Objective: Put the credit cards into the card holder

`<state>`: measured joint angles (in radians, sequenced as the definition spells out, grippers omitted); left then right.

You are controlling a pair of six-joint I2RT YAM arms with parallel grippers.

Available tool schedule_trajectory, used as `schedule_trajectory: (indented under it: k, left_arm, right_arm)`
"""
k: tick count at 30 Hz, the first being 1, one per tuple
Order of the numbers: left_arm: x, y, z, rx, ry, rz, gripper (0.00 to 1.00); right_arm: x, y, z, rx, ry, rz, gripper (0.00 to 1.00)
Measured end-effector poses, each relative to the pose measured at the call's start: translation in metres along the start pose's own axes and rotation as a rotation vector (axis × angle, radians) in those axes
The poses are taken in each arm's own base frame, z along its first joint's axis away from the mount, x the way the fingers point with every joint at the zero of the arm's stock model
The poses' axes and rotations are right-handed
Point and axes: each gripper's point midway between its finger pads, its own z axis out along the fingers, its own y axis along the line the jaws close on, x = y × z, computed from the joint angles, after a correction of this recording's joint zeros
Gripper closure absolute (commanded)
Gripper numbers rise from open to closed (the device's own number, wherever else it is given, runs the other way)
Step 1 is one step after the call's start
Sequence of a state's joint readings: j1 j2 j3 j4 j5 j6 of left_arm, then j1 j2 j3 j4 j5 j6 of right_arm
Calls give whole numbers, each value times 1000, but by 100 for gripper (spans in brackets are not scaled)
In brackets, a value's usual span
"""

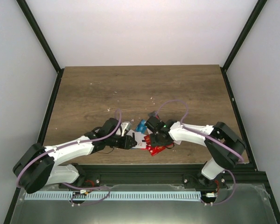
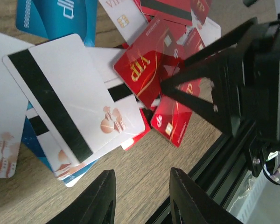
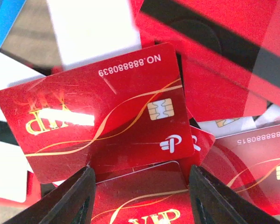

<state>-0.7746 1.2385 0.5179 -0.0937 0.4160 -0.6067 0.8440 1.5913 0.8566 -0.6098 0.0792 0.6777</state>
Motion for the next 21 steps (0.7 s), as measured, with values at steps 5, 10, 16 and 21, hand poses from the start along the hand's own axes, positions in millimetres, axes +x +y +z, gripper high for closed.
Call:
schedule_trajectory:
  k: [5,10,16,21]
  left_arm:
    - [7,-1,2,9,20,4,66]
    - [9,-5,3,21,25,16,66]
    - [10,-6,7,29,26,23,66]
    - [12,-8,11,33,34,29,66]
  right_arm:
    - [27,23,-4,-30,46,-58,44]
    - [50,35,-9,-51,104,-87,45]
    - [78,37,-14,-57,175,-114,44]
    - [87,32,-16,-32,202,-101,41]
